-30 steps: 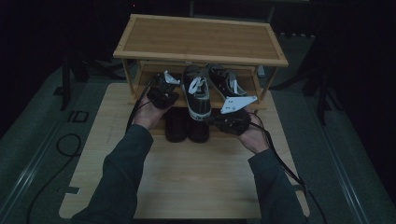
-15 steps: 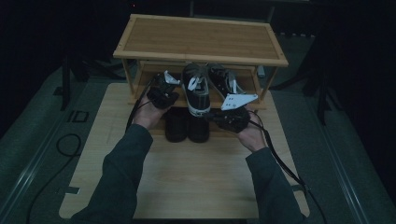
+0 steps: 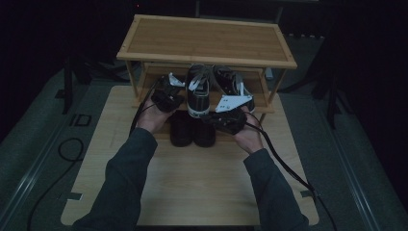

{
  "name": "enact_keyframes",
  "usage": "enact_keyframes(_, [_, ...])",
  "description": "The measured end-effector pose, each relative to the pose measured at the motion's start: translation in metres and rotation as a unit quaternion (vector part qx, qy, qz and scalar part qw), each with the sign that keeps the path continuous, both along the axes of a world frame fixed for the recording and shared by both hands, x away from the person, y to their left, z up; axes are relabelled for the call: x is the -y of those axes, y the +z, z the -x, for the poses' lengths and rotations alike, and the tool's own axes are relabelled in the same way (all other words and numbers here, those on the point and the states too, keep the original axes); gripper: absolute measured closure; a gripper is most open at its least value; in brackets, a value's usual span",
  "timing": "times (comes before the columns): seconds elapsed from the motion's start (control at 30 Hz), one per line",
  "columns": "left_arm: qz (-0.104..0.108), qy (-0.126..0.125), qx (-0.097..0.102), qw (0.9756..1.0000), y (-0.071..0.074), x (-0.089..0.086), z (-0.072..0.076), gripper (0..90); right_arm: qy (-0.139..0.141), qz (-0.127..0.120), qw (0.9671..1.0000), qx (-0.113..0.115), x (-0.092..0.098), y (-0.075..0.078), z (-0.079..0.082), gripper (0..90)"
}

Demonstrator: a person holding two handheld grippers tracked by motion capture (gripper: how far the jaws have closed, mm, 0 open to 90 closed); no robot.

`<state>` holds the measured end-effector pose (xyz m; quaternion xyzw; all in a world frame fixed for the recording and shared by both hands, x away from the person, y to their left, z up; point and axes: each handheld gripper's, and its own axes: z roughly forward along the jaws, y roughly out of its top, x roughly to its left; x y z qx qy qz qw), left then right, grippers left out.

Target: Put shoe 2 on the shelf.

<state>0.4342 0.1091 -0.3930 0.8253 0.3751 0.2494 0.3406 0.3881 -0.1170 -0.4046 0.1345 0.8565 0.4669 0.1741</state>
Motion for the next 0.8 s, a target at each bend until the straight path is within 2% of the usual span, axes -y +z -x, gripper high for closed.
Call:
enact_keyframes(0.13, [-0.006,0.003,0.003,1.0,0.0002,0.0015,0.0008,90.0,-0.001,-0.005,1.0,0.001,-0.0025,-0.001,-0.0009,90.0])
enact_keyframes(0.23, [-0.005,0.003,0.003,1.0,-0.0001,0.0015,0.001,90.0,-0.001,0.005,1.0,0.006,-0.0051,-0.0032,-0.0005,90.0])
enact_keyframes(0.57, [-0.004,0.005,0.004,1.0,-0.0003,0.0017,0.0013,90.0,-0.008,0.005,0.9997,0.022,-0.0067,-0.0055,0.0017,90.0])
enact_keyframes(0.6, [-0.003,0.005,0.003,1.0,-0.0003,0.0017,0.0013,90.0,-0.013,0.007,0.9995,0.026,-0.0068,-0.0055,0.0014,90.0])
enact_keyframes(0.67, [-0.004,0.006,0.004,1.0,-0.0003,0.0019,0.0014,90.0,-0.043,0.013,0.9983,0.037,-0.0067,-0.0066,-0.0006,90.0])
enact_keyframes(0.7, [-0.004,0.005,0.004,1.0,-0.0002,0.0019,0.0014,90.0,-0.05,0.003,0.9983,0.03,-0.0041,-0.0076,-0.0045,90.0])
enact_keyframes(0.73, [-0.006,0.005,0.005,1.0,-0.0003,0.0021,0.0015,90.0,-0.045,-0.007,0.9987,0.022,-0.0025,-0.0083,-0.0059,90.0])
enact_keyframes(0.8, [-0.006,0.004,0.005,1.0,-0.0002,0.002,0.0014,90.0,-0.047,-0.007,0.9985,0.026,-0.0036,-0.01,-0.0051,90.0])
